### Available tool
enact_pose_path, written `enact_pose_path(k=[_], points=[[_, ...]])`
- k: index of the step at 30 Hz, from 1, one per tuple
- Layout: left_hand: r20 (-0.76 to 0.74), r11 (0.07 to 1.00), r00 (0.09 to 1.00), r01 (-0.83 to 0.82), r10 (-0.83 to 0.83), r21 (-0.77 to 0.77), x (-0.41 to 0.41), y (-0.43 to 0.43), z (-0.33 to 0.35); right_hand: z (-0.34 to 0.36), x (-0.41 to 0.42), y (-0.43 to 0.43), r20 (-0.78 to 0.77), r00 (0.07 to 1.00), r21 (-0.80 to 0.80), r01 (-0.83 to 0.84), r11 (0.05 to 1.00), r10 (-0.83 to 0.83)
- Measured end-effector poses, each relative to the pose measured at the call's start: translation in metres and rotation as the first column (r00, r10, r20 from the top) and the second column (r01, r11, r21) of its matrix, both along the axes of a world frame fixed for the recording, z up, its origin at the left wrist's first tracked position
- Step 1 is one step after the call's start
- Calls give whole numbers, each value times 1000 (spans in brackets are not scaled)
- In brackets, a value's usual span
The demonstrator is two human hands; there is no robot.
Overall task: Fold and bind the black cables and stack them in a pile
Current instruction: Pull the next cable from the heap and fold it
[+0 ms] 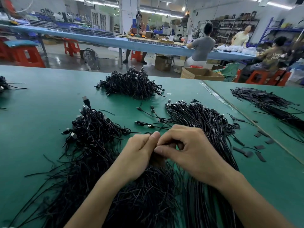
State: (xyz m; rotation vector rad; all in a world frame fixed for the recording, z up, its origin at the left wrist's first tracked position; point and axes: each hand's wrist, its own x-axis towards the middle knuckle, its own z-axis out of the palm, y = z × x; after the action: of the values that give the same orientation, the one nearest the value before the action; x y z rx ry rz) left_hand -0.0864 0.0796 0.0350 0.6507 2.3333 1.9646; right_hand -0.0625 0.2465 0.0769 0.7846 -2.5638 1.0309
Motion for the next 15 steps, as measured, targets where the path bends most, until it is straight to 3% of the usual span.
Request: enact_pose_path(k=[3,7,11,15], points=[[181,979,967,160,-181,122,7,-1,7,2,-3,3,102,991,-232,-64,971,89],[269,956,921,246,-283,162,5,-10,7,0,-7,5,227,961,-349,-72,934,159],[323,902,847,359,-422,238,4,-16,8,3,-6,6,299,922,-360,-130,924,246],[337,897,840,342,-425,279,4,-16,6,7,-7,5,301,929,-272,-131,953,214]])
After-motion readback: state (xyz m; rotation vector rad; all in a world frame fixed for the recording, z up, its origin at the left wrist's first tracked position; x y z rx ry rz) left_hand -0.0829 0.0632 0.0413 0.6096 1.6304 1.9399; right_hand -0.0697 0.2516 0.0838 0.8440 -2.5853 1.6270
